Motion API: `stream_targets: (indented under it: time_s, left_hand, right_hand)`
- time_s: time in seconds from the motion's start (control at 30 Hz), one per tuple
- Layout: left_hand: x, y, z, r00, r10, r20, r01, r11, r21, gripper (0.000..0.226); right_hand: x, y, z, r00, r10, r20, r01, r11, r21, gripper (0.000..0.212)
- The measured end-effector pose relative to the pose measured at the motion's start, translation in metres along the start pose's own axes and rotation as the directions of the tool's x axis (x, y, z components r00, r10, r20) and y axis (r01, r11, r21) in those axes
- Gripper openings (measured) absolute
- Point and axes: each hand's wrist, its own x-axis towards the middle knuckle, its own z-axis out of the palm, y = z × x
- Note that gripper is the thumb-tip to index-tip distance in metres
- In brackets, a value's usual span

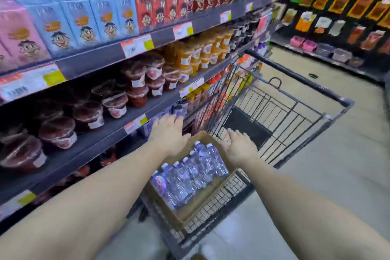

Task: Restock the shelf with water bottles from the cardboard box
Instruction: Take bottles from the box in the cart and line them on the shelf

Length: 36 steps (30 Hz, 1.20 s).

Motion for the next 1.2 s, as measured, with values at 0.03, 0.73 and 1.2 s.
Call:
stream_targets:
  time_s: [0.03,0.73,1.2]
  left_hand:
    - [0.013,0.001,0.008,0.999,-0.038,-0.001,0.038,0.999,-0.007,0.067]
    - [0.074,-0.032,0.255,0.877,-0.246,0.412,0.355,0.911,-0.211,0.067]
    - [0.107,-0.016,0.251,0.640,-0.251,0.726,0.765,0.298,-0.570,0.088]
  right_hand:
    - [0.021,0.008,0.004,1.000,-0.016,0.015,0.016,1.000,0.003,0.063]
    - [0.195,0.035,0.270,0.939,0.124,0.321,-0.108,0.992,-0.067,0.088]
    - [0.173,0.038,0.244,0.591,-0.298,0.750,-0.771,0.067,0.634,0.087]
